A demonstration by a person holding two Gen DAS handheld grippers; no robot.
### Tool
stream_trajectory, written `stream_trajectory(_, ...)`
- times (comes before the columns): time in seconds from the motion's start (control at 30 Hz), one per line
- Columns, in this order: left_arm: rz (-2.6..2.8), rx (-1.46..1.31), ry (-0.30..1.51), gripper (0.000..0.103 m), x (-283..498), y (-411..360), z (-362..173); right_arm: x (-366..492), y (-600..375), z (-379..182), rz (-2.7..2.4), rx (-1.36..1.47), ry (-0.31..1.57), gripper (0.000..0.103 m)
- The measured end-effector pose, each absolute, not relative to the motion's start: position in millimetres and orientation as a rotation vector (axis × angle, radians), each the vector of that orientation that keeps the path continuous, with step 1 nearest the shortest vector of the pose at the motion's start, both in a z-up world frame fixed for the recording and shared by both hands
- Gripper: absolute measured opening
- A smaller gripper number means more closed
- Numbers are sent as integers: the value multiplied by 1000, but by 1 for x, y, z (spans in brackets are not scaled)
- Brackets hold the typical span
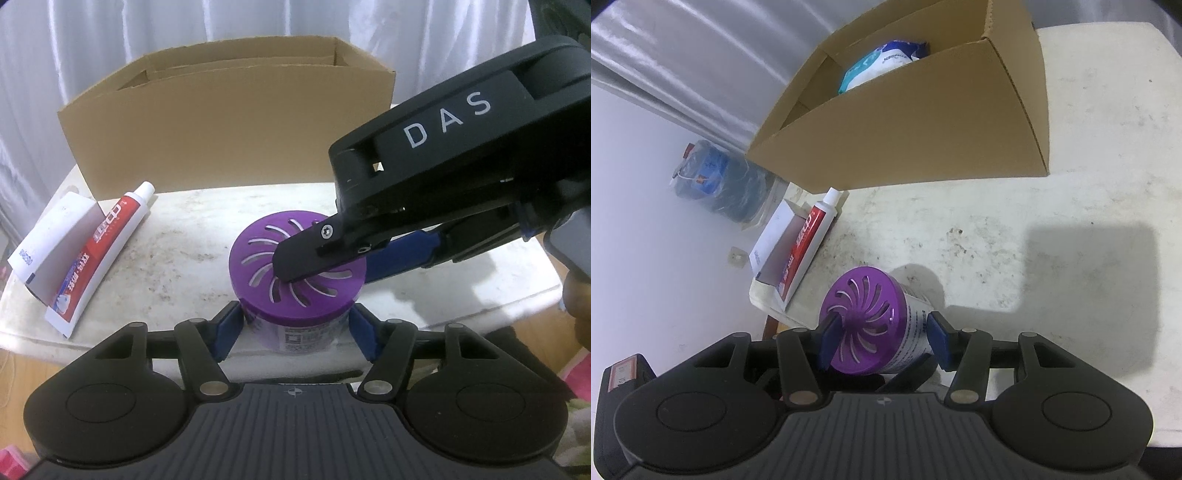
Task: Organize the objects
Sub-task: 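Lift the purple canister off the table with the right gripper, then raise the purple canister higher with the right gripper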
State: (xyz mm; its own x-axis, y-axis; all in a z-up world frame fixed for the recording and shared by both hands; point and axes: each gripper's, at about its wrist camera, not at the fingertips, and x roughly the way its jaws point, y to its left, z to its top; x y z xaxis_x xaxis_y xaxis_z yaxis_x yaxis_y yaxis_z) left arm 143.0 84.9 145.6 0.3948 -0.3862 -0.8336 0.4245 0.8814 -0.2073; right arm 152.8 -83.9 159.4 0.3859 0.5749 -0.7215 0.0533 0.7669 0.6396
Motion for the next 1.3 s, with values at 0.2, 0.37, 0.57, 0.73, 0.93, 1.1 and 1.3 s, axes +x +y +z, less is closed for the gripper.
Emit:
stream_trajectory(0.2,-534,54,1052,64,140,78,148,149,-91,159,352,644,1147,55)
stream_trajectory(0.37,-535,54,1066,67,143,75,146,147,-93,155,355,668,1150,55)
stream_trajectory(0.57,-527,43,1068,64,145,75,144,146,-93,155,358,671,1149,55)
stream_trajectory(0.73,-523,42,1078,66,145,75,146,145,-94,155,360,676,1147,55)
stream_trajectory(0.93,-524,49,1077,68,147,72,145,145,-94,154,359,687,1145,55)
stream_trajectory(1.1,-514,40,1079,65,146,75,146,144,-94,154,358,689,1146,55)
stream_trajectory(1.3,-507,41,1081,65,145,75,147,144,-93,155,357,685,1149,55)
